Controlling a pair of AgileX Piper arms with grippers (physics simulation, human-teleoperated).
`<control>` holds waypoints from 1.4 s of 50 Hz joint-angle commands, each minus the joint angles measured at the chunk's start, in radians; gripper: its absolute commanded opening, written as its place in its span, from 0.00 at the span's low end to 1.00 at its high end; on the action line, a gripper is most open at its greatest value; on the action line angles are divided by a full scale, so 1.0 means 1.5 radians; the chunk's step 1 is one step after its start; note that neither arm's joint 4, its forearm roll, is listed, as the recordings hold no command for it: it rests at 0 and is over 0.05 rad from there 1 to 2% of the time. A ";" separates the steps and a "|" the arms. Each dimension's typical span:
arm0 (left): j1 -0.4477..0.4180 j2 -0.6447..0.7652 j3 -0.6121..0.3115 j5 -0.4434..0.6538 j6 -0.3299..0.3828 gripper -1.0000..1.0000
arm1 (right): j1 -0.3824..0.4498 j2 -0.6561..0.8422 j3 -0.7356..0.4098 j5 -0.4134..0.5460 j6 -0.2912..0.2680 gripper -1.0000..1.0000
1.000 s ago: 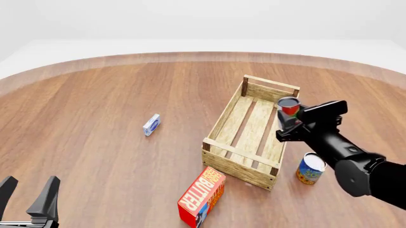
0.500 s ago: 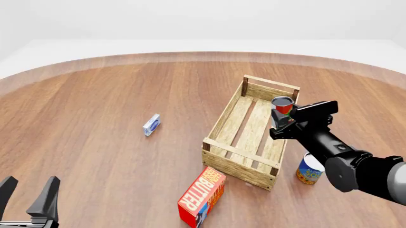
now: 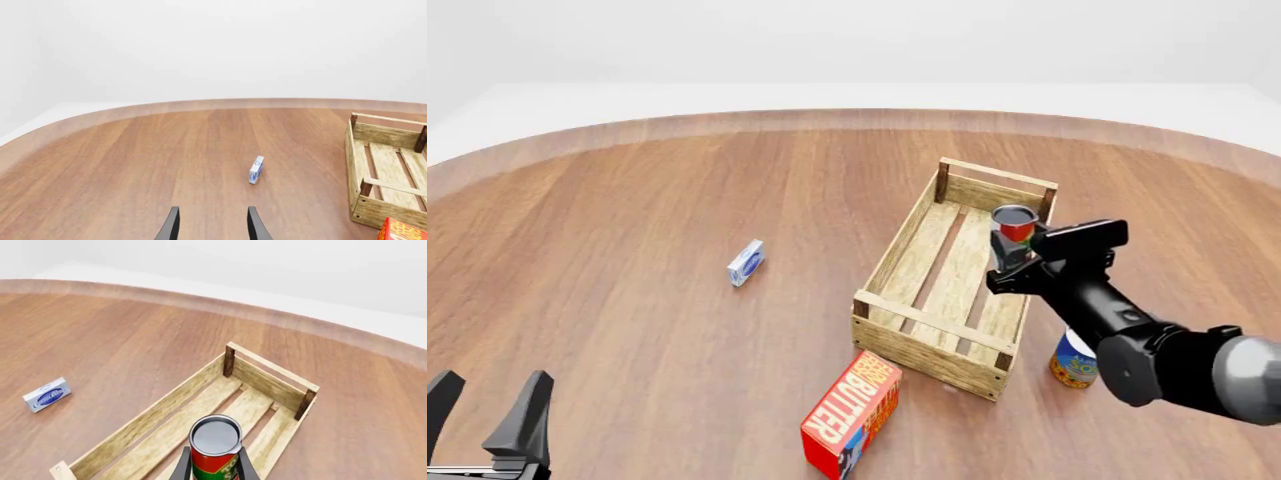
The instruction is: Pick up the tomato sauce, and put it in the wooden tray.
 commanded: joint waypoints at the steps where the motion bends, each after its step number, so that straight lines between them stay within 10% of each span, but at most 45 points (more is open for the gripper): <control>1: 0.000 0.000 0.000 0.000 0.000 1.00 | -0.003 0.018 0.007 -0.044 0.026 0.00; 70: 0.000 0.000 0.000 0.000 0.000 1.00 | -0.014 0.195 -0.023 -0.233 0.023 0.00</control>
